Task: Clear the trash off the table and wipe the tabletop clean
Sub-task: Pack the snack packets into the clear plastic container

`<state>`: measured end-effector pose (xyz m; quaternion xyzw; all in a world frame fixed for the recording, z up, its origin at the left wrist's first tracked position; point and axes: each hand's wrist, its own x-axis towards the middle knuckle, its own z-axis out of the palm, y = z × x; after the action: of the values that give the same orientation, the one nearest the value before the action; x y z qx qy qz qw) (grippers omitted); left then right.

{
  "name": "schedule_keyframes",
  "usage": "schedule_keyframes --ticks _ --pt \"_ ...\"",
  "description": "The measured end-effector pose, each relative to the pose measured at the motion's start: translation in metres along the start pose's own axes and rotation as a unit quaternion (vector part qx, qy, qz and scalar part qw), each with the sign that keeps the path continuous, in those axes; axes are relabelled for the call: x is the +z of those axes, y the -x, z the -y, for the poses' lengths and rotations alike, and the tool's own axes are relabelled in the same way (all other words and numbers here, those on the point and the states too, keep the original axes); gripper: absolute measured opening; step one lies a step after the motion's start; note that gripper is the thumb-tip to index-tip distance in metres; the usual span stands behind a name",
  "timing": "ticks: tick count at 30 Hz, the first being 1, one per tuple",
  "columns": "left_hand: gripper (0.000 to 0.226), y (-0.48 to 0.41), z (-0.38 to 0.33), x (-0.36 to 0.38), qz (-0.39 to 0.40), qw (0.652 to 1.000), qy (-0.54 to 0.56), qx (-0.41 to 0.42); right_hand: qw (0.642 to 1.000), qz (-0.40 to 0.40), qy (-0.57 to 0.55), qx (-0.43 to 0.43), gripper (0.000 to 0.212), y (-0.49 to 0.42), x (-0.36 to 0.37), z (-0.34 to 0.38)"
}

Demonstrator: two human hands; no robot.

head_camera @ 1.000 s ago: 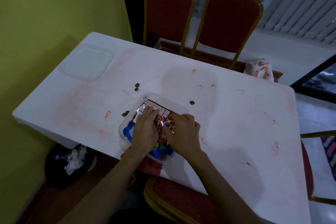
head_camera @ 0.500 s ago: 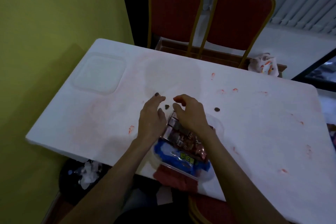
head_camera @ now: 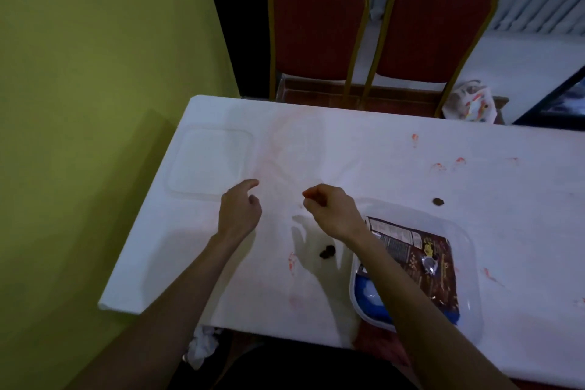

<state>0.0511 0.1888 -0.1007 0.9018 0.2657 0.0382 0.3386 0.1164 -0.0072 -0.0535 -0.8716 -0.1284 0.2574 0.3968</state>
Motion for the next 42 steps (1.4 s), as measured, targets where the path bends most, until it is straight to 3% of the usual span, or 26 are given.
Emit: schedule_keyframes --ticks 8,15,22,26,28,31,34,37,40,42 --pt "0.043 -0.063 0.04 0.006 0.045 0.991 -0.114 -0.054 0.999 -0.006 -0.035 0.041 0.027 -0.011 0.007 0.008" --pt "0.027 -0.078 0.031 0.006 0.052 0.992 -0.103 -0.041 0.996 -0.003 -0.049 0.069 0.027 -0.011 0.016 0.004" --pt "0.028 -0.057 -0.029 -0.048 -0.126 0.991 0.003 -0.036 0.99 0.003 -0.114 0.079 0.02 -0.012 0.023 0.008" --pt "0.025 -0.027 -0.055 -0.085 -0.149 0.98 0.132 -0.012 0.985 -0.001 -0.158 0.064 0.006 -0.014 0.022 0.02" --pt "0.023 -0.009 -0.07 -0.096 -0.103 0.955 0.275 -0.028 0.981 -0.031 -0.183 0.063 0.017 -0.014 0.017 0.019" --pt "0.02 0.02 -0.096 -0.102 0.003 0.88 0.469 -0.073 0.964 -0.113 -0.222 0.094 0.049 -0.007 -0.002 0.014" --pt "0.026 0.041 -0.112 -0.09 0.107 0.797 0.587 -0.1 0.936 -0.18 -0.268 0.14 0.063 0.006 -0.036 -0.001" --pt "0.033 0.059 -0.126 -0.06 0.184 0.726 0.649 -0.133 0.908 -0.2 -0.322 0.178 0.064 0.024 -0.071 -0.03" --pt "0.031 0.076 -0.135 -0.023 0.23 0.702 0.656 -0.157 0.895 -0.224 -0.34 0.181 0.044 0.053 -0.101 -0.061" --pt "0.028 0.085 -0.139 -0.001 0.246 0.725 0.619 -0.174 0.893 -0.255 -0.322 0.183 0.034 0.078 -0.115 -0.082"
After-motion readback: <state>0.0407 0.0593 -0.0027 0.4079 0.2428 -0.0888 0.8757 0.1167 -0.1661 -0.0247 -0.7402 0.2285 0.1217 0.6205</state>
